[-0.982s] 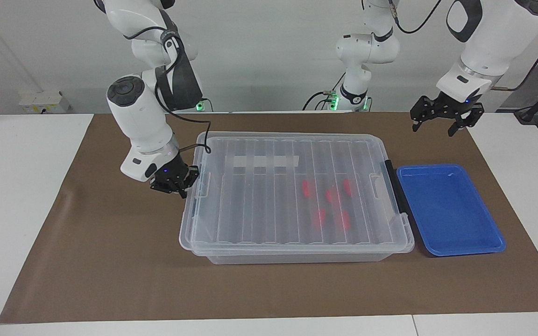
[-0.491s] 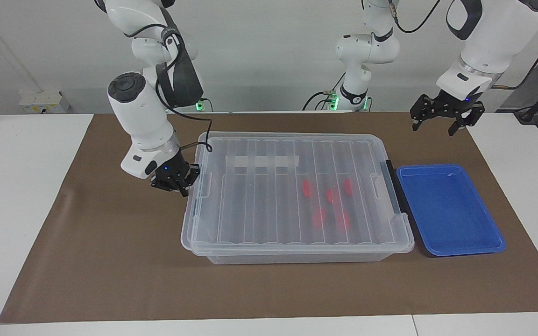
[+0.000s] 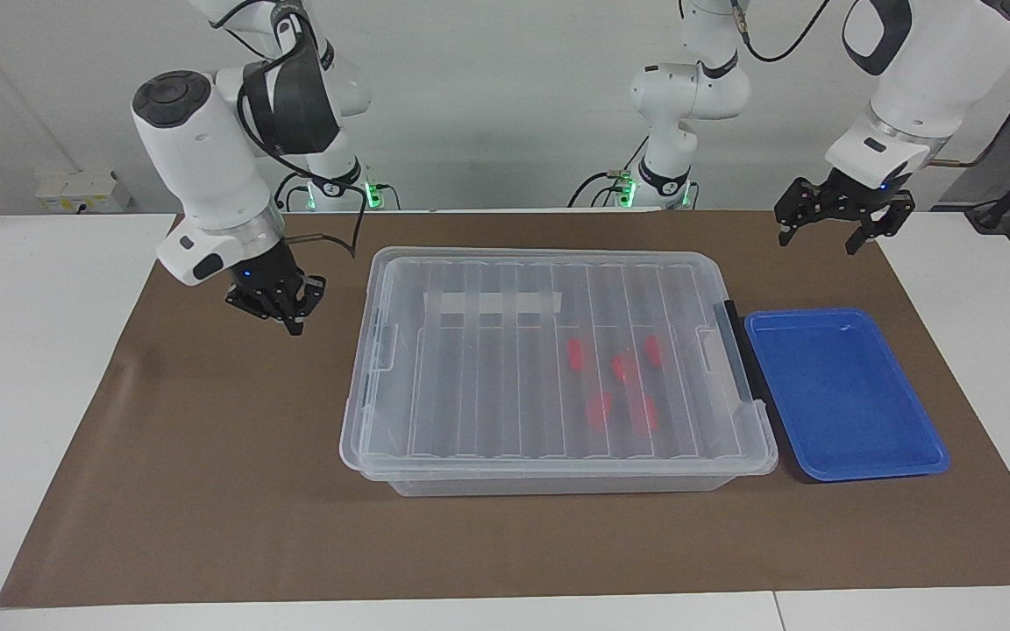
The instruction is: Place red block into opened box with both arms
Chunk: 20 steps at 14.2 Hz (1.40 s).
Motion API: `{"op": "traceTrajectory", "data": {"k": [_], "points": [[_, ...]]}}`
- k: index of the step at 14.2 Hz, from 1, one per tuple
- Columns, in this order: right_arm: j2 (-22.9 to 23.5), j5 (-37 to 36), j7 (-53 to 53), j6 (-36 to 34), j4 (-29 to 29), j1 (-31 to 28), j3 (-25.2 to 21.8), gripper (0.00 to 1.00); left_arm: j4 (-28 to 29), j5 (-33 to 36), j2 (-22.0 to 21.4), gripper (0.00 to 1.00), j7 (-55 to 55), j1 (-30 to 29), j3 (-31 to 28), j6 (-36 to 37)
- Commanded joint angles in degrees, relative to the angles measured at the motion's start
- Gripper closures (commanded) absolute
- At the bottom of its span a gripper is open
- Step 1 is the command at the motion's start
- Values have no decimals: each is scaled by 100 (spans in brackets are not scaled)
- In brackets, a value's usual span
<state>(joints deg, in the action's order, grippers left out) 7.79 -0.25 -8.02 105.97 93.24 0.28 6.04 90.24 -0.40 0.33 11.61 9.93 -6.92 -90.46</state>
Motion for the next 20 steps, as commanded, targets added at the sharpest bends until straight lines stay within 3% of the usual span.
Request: {"op": "traceTrajectory", "data": {"k": [1,11,20], "points": [[-268,-238,-331,-146,98,-10,-155,0,38,49,-68,0,43,-17,6,36],[-901,-186,-279,-1139,-105,-221,-445,0,55,40,-112,0,87,185,296,134],[-954,-186,-226,-1456,-51,-177,-498,0,91,40,-147,0,95,115,437,292]]}}
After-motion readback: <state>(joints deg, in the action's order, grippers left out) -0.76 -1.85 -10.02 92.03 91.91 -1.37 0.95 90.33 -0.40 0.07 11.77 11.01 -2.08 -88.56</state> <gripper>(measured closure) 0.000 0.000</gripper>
